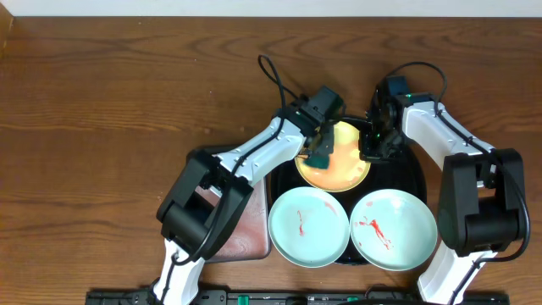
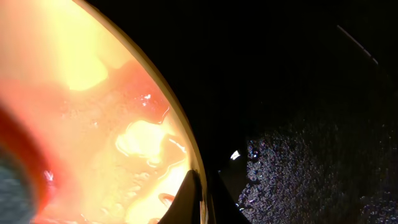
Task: Clean dirty plates on tray and stack at the side
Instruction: 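Scrub the yellow plate with the sponge while right gripper holds rim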
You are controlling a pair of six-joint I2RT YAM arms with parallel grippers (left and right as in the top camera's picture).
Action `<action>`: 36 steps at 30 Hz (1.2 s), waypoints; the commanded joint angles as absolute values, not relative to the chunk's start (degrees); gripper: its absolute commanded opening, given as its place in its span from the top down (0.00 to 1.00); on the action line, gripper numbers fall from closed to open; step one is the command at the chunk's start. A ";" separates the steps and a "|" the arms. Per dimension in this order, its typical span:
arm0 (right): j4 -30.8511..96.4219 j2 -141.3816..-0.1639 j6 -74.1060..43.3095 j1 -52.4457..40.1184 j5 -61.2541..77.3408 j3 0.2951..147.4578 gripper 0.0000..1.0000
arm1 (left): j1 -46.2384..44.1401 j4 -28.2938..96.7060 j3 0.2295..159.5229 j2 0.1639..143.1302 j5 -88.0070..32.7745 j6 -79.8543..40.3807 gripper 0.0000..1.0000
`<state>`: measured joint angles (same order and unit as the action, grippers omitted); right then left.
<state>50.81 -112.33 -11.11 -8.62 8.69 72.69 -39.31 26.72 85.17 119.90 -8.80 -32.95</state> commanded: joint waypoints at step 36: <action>52.12 -112.40 -10.66 -9.19 5.78 72.12 0.99 | -35.86 34.57 85.38 121.58 7.51 -31.24 0.93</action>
<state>51.20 -112.33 -11.11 -8.62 8.32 72.79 -37.04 32.60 87.18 121.19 -9.45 -34.41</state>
